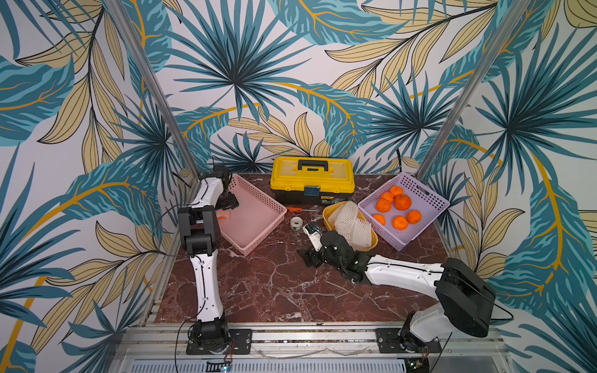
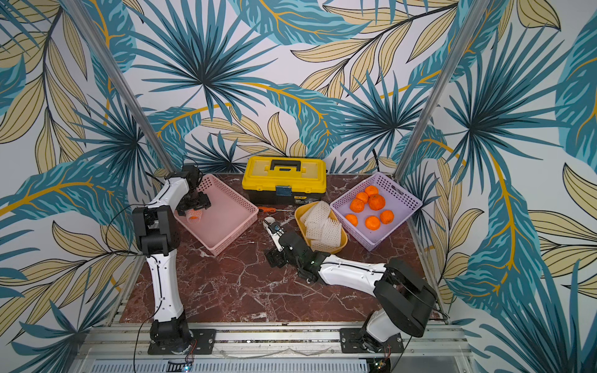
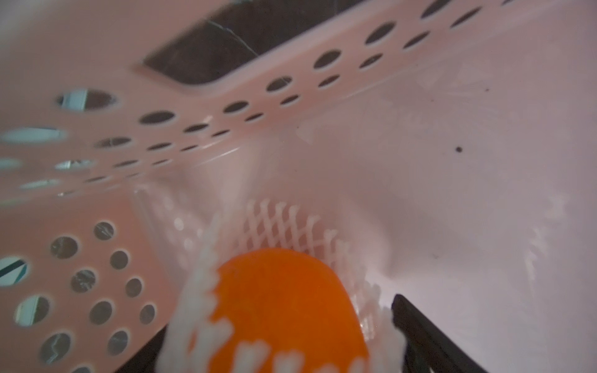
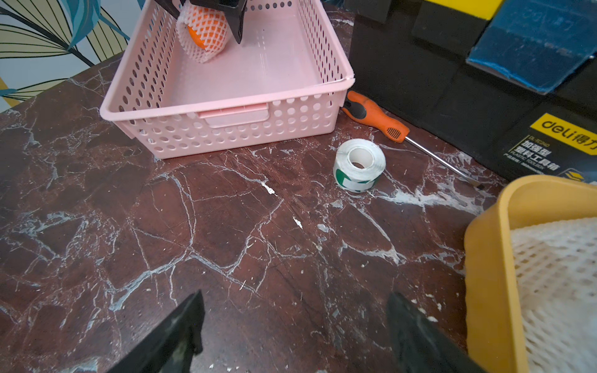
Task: Remove foam nets from oranges
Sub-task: Pick up the orange from the basket, then place the orange at the center of the board.
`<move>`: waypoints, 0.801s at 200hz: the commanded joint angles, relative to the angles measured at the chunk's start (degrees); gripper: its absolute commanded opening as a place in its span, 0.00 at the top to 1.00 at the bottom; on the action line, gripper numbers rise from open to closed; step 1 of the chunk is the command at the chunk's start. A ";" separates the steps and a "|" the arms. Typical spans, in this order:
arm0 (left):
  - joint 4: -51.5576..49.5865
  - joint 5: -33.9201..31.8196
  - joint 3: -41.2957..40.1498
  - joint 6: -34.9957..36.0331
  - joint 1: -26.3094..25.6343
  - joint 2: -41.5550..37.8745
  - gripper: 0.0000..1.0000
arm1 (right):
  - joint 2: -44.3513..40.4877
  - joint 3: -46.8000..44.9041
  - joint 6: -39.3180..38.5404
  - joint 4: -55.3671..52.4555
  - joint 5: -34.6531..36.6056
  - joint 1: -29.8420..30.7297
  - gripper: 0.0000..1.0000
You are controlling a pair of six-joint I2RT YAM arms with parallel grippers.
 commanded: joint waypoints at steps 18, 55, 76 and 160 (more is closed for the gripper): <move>-0.43 3.04 1.75 -3.02 -0.37 -1.46 0.24 | 0.65 0.63 -0.29 -1.07 0.23 0.05 0.11; -0.27 5.72 0.84 -5.77 -1.65 -6.36 0.30 | 0.04 0.11 -0.09 -0.52 0.87 0.08 0.12; -0.25 7.03 -0.94 -7.72 -3.86 -11.71 0.31 | -0.95 -0.94 -0.19 0.66 3.69 0.03 0.12; 13.52 11.16 -30.76 -17.29 -24.54 -40.27 0.33 | -6.65 -6.34 2.52 6.78 13.45 -0.48 0.12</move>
